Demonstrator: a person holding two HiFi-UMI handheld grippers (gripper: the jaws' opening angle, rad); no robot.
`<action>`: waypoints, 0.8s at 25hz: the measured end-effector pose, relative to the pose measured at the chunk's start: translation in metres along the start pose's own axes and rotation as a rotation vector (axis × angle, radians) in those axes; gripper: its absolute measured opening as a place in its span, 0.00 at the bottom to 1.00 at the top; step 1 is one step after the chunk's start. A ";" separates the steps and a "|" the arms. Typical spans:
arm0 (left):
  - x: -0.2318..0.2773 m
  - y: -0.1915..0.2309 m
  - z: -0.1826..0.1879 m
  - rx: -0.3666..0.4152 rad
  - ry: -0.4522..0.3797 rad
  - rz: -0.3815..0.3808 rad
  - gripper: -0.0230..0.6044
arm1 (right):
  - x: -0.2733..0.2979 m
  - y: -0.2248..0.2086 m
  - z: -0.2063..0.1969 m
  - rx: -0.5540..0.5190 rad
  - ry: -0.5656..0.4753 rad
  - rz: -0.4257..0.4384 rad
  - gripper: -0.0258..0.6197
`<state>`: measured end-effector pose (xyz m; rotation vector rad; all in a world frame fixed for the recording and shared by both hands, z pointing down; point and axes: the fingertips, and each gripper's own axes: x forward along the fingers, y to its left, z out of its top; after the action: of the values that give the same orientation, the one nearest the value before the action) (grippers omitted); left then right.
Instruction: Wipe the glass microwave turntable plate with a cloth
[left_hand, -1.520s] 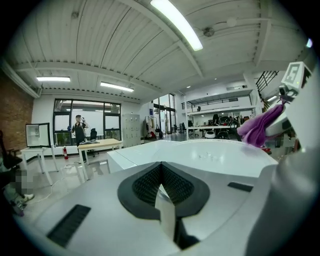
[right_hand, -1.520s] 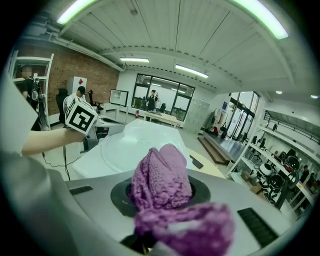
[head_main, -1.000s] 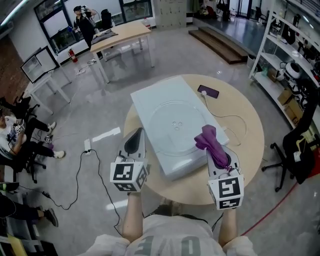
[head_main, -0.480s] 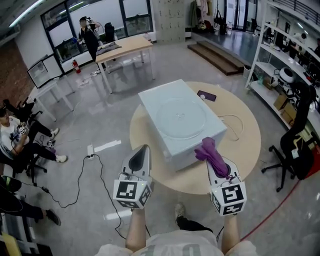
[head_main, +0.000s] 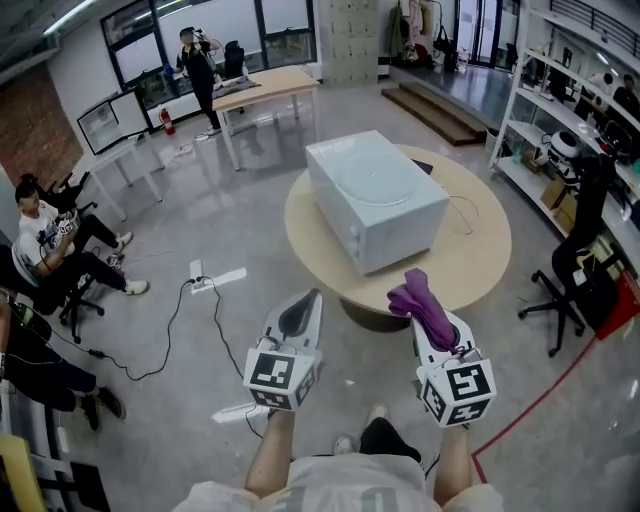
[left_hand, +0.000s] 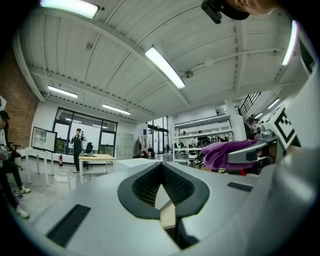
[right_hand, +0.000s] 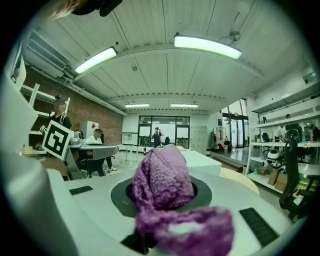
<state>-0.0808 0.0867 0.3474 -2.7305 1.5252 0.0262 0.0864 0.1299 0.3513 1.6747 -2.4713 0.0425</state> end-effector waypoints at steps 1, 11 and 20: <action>-0.011 -0.001 0.004 0.000 -0.013 0.006 0.04 | -0.009 0.008 0.000 -0.007 0.001 0.001 0.11; -0.102 -0.033 0.027 -0.019 -0.086 0.062 0.04 | -0.103 0.060 0.001 -0.046 -0.018 0.017 0.11; -0.220 -0.141 -0.008 -0.025 -0.012 0.059 0.04 | -0.249 0.100 -0.050 -0.039 0.023 0.021 0.11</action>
<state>-0.0756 0.3476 0.3604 -2.6984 1.6126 0.0634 0.0894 0.4018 0.3714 1.6231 -2.4573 0.0156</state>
